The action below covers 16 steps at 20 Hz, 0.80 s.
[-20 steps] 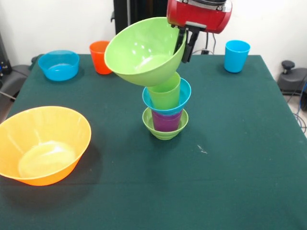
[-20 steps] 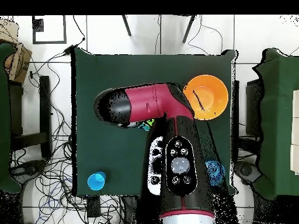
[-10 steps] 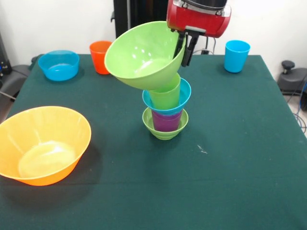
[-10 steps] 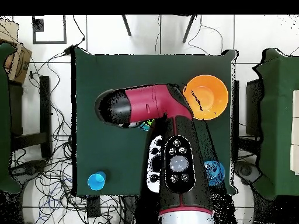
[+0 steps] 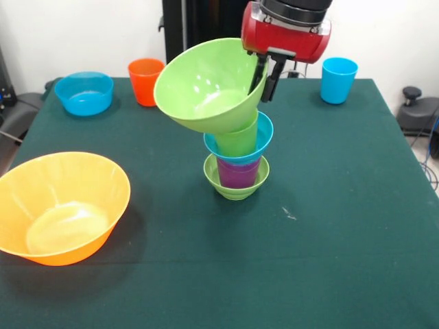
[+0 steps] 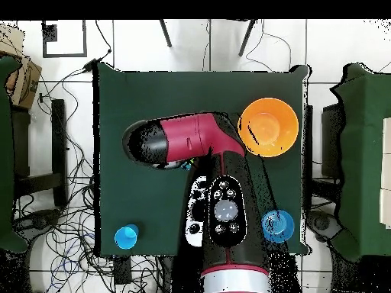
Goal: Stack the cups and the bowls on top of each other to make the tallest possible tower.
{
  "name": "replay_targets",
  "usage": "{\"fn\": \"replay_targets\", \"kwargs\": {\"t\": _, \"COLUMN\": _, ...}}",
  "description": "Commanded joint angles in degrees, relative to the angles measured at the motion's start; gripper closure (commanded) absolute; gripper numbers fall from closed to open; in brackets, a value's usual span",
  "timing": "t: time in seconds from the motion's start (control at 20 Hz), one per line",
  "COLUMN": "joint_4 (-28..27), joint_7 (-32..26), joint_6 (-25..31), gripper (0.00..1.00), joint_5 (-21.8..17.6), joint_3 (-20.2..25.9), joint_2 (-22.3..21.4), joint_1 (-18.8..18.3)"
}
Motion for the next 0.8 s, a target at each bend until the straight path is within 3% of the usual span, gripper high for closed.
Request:
{"fn": "replay_targets", "kwargs": {"t": 0.05, "joint_4": -1.2, "joint_7": 9.0, "joint_6": -3.0, "gripper": 1.0, "joint_5": 0.8, "joint_3": -0.4, "joint_2": 1.4, "joint_1": 2.0}}
{"fn": "replay_targets", "kwargs": {"t": 0.8, "joint_4": -1.4, "joint_7": 9.7, "joint_6": -4.3, "gripper": 1.0, "joint_5": 0.0, "joint_3": -3.9, "joint_2": 1.1, "joint_1": 4.5}}
